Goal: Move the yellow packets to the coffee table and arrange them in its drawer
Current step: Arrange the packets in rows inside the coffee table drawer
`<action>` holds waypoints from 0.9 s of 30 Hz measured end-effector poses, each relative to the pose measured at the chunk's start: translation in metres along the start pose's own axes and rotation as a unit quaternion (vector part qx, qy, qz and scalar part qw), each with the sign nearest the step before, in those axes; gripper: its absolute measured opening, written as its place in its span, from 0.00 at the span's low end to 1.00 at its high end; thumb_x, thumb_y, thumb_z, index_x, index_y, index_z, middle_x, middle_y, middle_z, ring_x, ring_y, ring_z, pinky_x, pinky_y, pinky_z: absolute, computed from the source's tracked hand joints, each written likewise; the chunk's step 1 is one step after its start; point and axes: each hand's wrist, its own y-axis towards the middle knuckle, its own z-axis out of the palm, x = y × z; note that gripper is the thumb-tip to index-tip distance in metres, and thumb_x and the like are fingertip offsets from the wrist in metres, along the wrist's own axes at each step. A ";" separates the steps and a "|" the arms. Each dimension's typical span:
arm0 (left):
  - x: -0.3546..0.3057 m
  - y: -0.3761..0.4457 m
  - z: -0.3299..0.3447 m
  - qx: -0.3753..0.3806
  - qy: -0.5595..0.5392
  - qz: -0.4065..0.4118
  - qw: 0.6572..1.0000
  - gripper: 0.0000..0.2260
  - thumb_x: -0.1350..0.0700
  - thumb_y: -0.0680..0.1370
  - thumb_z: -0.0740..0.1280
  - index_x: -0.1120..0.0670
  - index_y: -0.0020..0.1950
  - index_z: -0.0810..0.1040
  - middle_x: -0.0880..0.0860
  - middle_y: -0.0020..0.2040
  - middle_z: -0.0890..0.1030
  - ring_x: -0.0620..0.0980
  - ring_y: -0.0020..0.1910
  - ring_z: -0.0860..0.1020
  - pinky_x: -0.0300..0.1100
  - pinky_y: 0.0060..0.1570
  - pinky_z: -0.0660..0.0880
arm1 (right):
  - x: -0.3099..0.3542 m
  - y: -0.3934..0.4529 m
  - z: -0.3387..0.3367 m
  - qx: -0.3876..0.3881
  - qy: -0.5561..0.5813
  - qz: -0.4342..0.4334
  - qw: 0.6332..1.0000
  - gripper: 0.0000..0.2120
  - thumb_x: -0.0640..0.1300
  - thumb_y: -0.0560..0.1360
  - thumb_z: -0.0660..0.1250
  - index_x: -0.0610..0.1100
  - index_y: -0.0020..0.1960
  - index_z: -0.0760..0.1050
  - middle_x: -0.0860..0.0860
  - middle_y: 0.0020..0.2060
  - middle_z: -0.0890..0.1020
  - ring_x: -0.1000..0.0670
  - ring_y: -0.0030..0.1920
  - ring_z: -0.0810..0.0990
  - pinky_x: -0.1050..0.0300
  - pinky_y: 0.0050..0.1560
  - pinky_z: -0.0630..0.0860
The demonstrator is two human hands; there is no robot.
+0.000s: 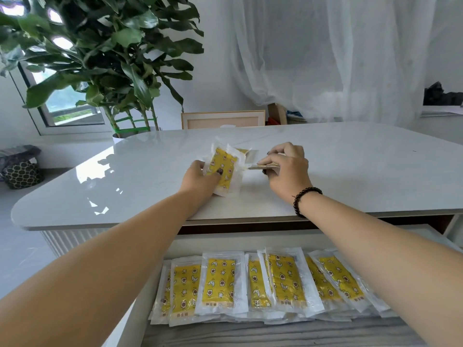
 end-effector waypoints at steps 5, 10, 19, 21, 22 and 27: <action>0.004 -0.003 -0.006 0.026 -0.128 0.004 0.991 0.10 0.61 0.77 0.66 0.55 0.58 0.76 0.56 0.50 0.83 0.53 0.44 0.81 0.49 0.49 0.78 | 0.009 -0.006 0.003 0.017 0.128 -0.013 0.992 0.13 0.30 0.66 0.74 0.48 0.39 0.84 0.54 0.54 0.71 0.49 0.60 0.67 0.53 0.64 0.66; 0.000 -0.007 -0.005 0.073 -0.137 0.033 0.987 0.13 0.58 0.75 0.72 0.53 0.58 0.76 0.51 0.48 0.84 0.48 0.43 0.83 0.40 0.43 0.79 | 0.011 -0.008 0.004 0.100 0.181 -0.001 0.978 0.17 0.29 0.66 0.75 0.51 0.42 0.84 0.54 0.58 0.71 0.55 0.60 0.72 0.68 0.61 0.71; 0.004 -0.002 -0.006 -0.009 -0.114 0.009 0.993 0.18 0.60 0.75 0.69 0.50 0.64 0.72 0.50 0.49 0.81 0.50 0.47 0.81 0.45 0.51 0.78 | 0.016 -0.009 0.003 0.047 0.176 -0.039 0.982 0.18 0.31 0.70 0.72 0.37 0.59 0.79 0.50 0.55 0.76 0.67 0.51 0.77 0.73 0.53 0.73; 0.002 -0.003 -0.005 0.019 -0.136 0.005 0.990 0.11 0.61 0.77 0.66 0.53 0.59 0.77 0.54 0.50 0.83 0.53 0.46 0.82 0.47 0.51 0.78 | 0.012 -0.012 0.006 0.044 0.126 -0.114 0.985 0.23 0.29 0.69 0.72 0.43 0.62 0.78 0.46 0.61 0.74 0.57 0.60 0.72 0.71 0.63 0.68; 0.001 -0.004 -0.005 0.034 -0.152 0.003 0.988 0.07 0.60 0.79 0.65 0.53 0.55 0.79 0.56 0.49 0.83 0.55 0.46 0.82 0.48 0.51 0.78 | 0.013 -0.012 0.006 0.063 0.099 -0.135 0.984 0.25 0.28 0.70 0.71 0.45 0.64 0.77 0.45 0.63 0.73 0.54 0.63 0.71 0.69 0.66 0.66; -0.002 -0.009 -0.009 0.116 -0.163 0.036 0.979 0.04 0.56 0.76 0.71 0.54 0.49 0.81 0.55 0.45 0.85 0.55 0.45 0.83 0.47 0.49 0.79 | 0.015 -0.008 0.010 0.132 0.042 -0.143 0.980 0.32 0.22 0.70 0.62 0.42 0.70 0.69 0.42 0.69 0.67 0.44 0.68 0.68 0.60 0.64 0.67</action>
